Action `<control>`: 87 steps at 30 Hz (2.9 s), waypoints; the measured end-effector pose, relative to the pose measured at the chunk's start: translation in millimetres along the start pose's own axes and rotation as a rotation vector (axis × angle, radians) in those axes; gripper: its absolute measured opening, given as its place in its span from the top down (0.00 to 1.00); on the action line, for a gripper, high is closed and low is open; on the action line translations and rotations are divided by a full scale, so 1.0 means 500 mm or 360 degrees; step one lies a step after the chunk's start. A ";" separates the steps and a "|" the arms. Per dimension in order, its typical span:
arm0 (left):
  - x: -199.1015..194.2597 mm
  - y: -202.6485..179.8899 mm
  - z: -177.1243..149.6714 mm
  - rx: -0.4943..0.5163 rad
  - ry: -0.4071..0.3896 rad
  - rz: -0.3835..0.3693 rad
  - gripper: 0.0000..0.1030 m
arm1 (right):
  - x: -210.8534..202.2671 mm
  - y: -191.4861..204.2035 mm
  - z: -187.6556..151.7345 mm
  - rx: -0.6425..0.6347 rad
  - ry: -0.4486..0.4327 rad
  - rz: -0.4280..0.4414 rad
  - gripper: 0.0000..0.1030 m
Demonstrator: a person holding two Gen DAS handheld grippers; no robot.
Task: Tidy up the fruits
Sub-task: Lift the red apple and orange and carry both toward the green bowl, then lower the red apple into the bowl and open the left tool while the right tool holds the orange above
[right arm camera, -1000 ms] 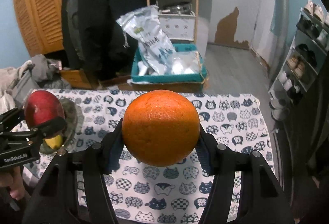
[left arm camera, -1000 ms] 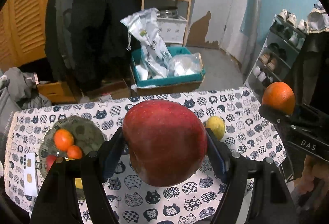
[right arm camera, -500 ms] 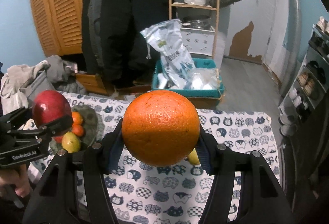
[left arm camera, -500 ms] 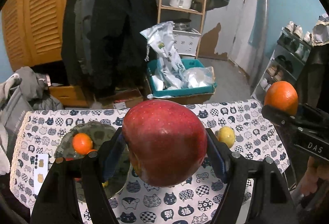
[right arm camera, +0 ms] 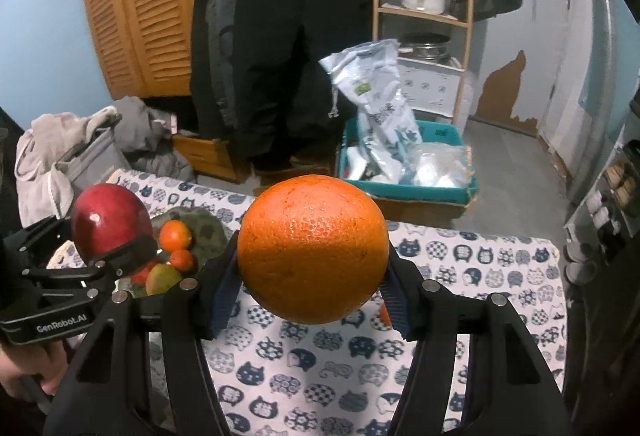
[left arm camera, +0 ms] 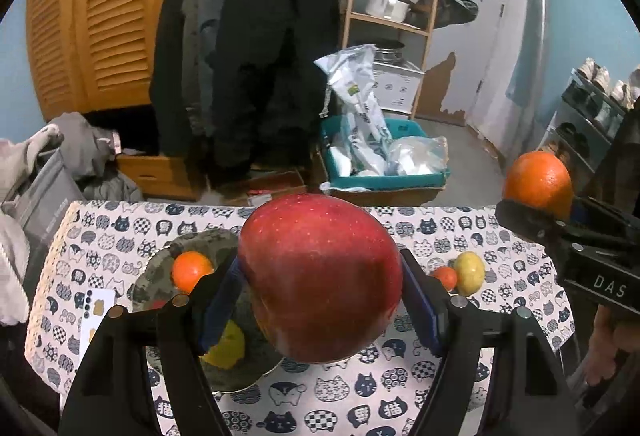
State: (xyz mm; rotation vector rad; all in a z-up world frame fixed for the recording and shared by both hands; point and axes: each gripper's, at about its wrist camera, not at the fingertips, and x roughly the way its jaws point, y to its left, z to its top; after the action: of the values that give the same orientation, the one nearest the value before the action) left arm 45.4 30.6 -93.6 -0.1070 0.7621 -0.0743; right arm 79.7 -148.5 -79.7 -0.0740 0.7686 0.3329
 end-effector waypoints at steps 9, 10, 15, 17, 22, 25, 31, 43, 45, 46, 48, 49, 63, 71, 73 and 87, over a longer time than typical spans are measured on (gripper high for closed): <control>0.018 0.070 -0.010 -0.0075 0.0036 0.0061 0.25 | 0.057 0.059 0.024 -0.0027 0.0062 0.0078 0.40; 0.024 0.078 -0.013 -0.0084 0.0047 0.0067 0.25 | 0.064 0.067 0.026 -0.0032 0.0070 0.0085 0.40; 0.055 0.122 -0.028 -0.0142 0.0111 0.0091 0.26 | 0.094 0.098 0.034 -0.0054 0.0100 0.0110 0.40; 0.069 0.137 -0.035 -0.0158 0.0139 0.0098 0.25 | 0.111 0.112 0.036 -0.0057 0.0118 0.0125 0.40; 0.105 0.171 -0.052 -0.0200 0.0208 0.0133 0.26 | 0.157 0.145 0.039 -0.0069 0.0169 0.0162 0.40; 0.127 0.191 -0.062 -0.0221 0.0248 0.0144 0.25 | 0.187 0.165 0.037 -0.0081 0.0204 0.0176 0.40; 0.174 0.211 -0.079 -0.0233 0.0327 0.0157 0.25 | 0.251 0.193 0.028 -0.0086 0.0282 0.0195 0.40; 0.262 0.216 -0.107 -0.0265 0.0487 0.0112 0.25 | 0.351 0.169 -0.011 -0.0020 0.0453 0.0136 0.40; 0.271 0.211 -0.109 -0.0261 0.0503 0.0108 0.25 | 0.353 0.161 -0.013 -0.0013 0.0461 0.0134 0.40; 0.277 0.208 -0.110 -0.0254 0.0515 0.0109 0.25 | 0.353 0.158 -0.014 -0.0010 0.0463 0.0133 0.40; 0.287 0.205 -0.113 -0.0255 0.0533 0.0106 0.25 | 0.353 0.152 -0.016 -0.0001 0.0466 0.0129 0.40; 0.292 0.204 -0.115 -0.0259 0.0546 0.0101 0.25 | 0.354 0.148 -0.017 0.0002 0.0469 0.0130 0.40; 0.293 0.220 -0.112 -0.0332 0.0539 0.0056 0.17 | 0.370 0.141 -0.014 0.0043 0.0490 0.0145 0.40; 0.267 0.281 -0.108 -0.0450 0.0511 0.0110 0.17 | 0.395 0.166 -0.015 0.0021 0.0530 0.0177 0.40; 0.259 0.301 -0.109 -0.0486 0.0500 0.0143 0.17 | 0.407 0.180 -0.017 0.0000 0.0548 0.0195 0.40; 0.226 0.392 -0.139 -0.0617 0.0496 0.0282 0.17 | 0.474 0.280 -0.089 -0.0189 0.0751 0.0237 0.39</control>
State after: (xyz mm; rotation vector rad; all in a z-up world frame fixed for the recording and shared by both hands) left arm 84.0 208.4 -245.2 -0.4026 1.0883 0.2318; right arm 163.4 39.0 -268.1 -0.2129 1.2251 0.5116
